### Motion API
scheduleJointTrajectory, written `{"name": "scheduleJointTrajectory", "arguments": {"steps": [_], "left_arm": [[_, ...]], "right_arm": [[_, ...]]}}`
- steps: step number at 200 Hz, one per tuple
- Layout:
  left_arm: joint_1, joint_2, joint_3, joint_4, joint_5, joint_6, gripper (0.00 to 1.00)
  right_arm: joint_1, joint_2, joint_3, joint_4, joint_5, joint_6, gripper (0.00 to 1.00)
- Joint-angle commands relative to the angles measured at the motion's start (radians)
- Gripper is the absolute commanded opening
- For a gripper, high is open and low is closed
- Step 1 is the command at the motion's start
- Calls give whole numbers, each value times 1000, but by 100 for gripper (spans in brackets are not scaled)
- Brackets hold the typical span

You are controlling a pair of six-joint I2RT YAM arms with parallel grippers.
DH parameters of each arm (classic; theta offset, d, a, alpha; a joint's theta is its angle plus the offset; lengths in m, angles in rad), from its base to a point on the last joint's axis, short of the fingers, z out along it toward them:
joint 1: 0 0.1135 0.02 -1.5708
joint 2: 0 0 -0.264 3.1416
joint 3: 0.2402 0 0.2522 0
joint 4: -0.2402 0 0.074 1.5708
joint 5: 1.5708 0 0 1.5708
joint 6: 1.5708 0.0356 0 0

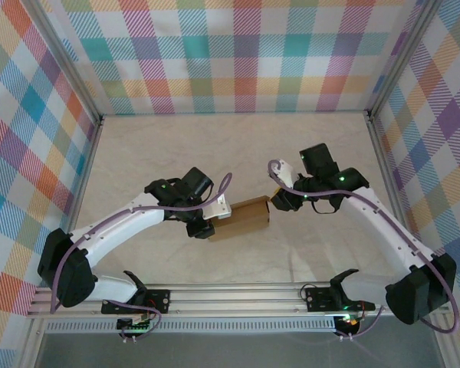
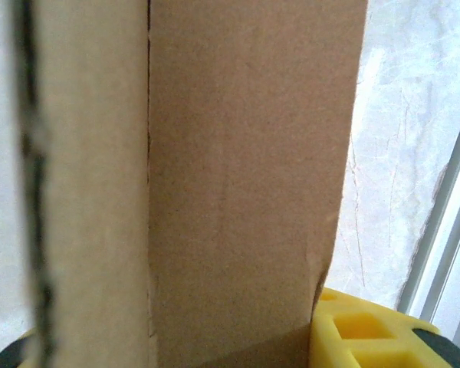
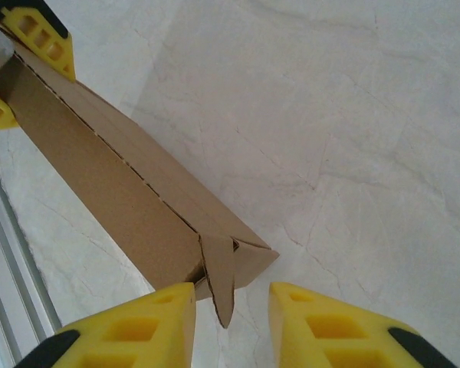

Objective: Fold the paper box

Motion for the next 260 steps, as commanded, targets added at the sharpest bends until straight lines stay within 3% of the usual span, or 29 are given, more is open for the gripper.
{"name": "scheduleJointTrajectory", "arguments": {"steps": [1,62,100,126,151,187,260], "left_arm": [[7,17,22,-39,35,16,23],[7,32,27,-41,45,15,24],[7,40,29,-44,47,12,23],[8,47,30,-46,47,15,24],[7,49,30,-47,48,14,24],[9,47,30,-43,48,5,24],[7,68,46,-7,61,-104,23]], "right_arm": [[12,12,39,-38,9,-53,27],[21,46,47,-24,-12,-64,22],[22,60,48,-24,-23,-64,11],[23,54,48,-21,-23,-56,18],[23,52,53,-30,-26,-52,0],[24,51,55,-42,-22,-33,0],[61,23,28,48,215,398,0]]}}
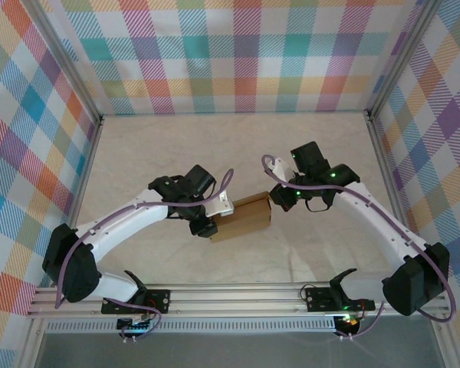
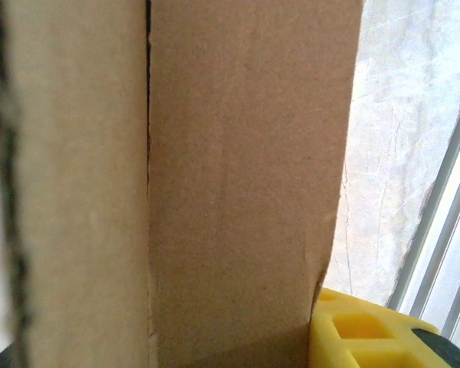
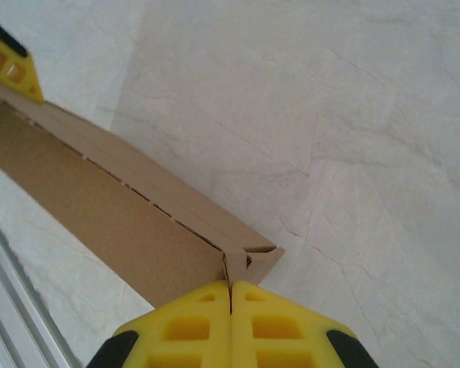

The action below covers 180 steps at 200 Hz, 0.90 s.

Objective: Fold the paper box

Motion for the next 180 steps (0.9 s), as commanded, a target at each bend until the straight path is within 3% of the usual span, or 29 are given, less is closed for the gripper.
{"name": "scheduleJointTrajectory", "arguments": {"steps": [1,49,89,180], "left_arm": [[6,23,13,-6,33,-53,23],[6,39,36,-12,38,-63,23],[6,48,40,-8,28,-72,23],[-11,66,39,15,-37,-44,24]], "right_arm": [[15,-34,0,33,115,206,0],[113,-96,-74,109,288,428,0],[202,-119,-137,151,438,470,0],[225,-240,-346,314,457,509,0]]}}
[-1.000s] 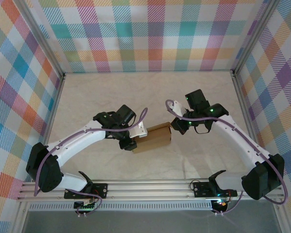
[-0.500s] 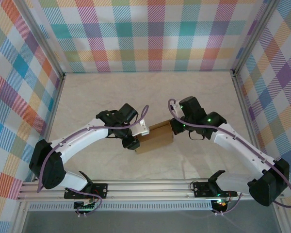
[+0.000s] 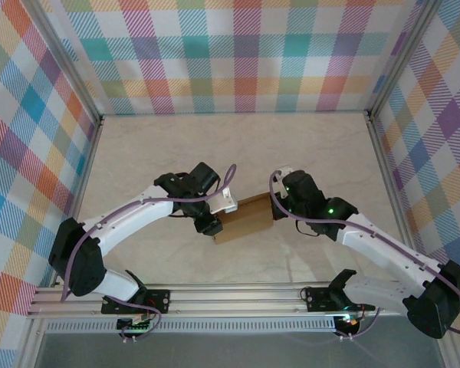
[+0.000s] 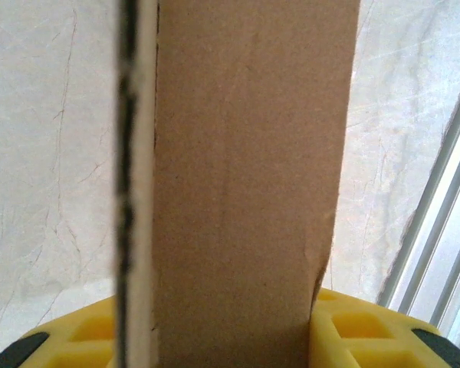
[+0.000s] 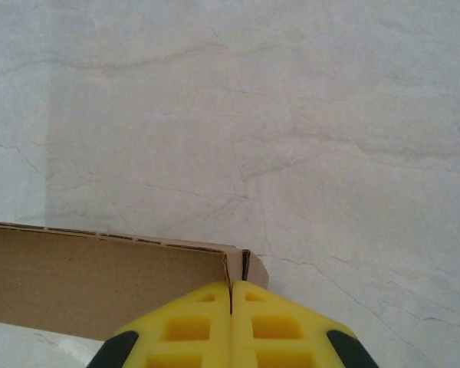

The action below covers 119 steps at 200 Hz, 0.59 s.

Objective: Fold the paper box

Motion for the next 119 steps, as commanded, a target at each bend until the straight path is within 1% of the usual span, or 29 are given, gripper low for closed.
{"name": "scheduleJointTrajectory", "arguments": {"steps": [1,37,68,90,105,119], "left_arm": [[-9,14,-1,11,-63,16,24],[-11,30,2,49,-172,99,26],[-10,64,51,75,-241,113,28],[-9,72,58,83,-255,104,32],[-11,74,57,73,-239,93,35],[-13,75,57,64,-221,80,43]], "right_arm": [[7,-27,-43,-14,12,43,0],[7,-35,-45,-3,-1,48,0],[13,-39,-82,37,3,67,0],[19,-67,-115,66,26,66,0],[19,-79,-131,78,37,65,0],[20,-76,-135,86,46,64,0]]}}
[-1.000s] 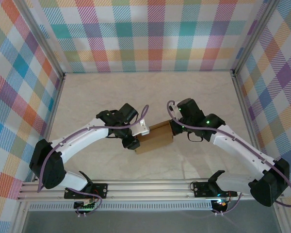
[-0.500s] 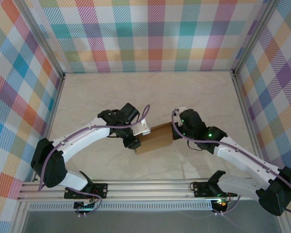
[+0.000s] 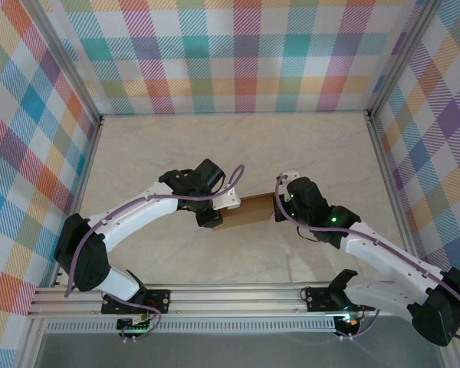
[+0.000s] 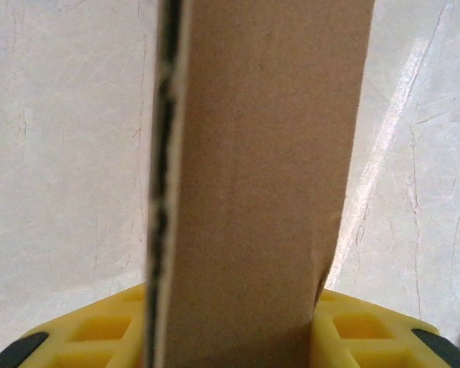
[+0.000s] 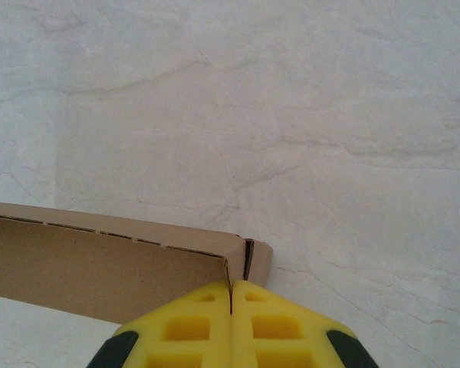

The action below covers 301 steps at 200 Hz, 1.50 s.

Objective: Fold the paper box

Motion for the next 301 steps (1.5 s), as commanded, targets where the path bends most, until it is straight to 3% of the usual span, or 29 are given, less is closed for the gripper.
{"name": "scheduleJointTrajectory", "arguments": {"steps": [1,91,136,162,189,204,218,249,301], "left_arm": [[4,30,2,37,-61,-30,43],[-14,-30,34,68,-32,-139,89],[-13,-106,41,85,-98,-303,100],[-13,-119,98,6,-175,-453,100],[-14,-120,137,-99,-196,-529,89],[-14,-113,176,-162,-188,-562,72],[-13,-109,201,-207,-147,-574,64],[-13,-121,177,-208,-126,-563,35],[-13,-94,159,-207,-137,-564,28]], "right_arm": [[12,-7,-29,-19,11,20,0],[11,82,46,-57,61,48,0],[12,99,82,-94,67,38,0],[12,109,103,-115,62,40,0],[12,111,110,-131,66,43,0],[12,114,118,-138,67,44,0],[13,115,124,-144,69,44,0],[13,121,128,-141,64,48,0],[12,123,137,-150,56,53,0]]}}
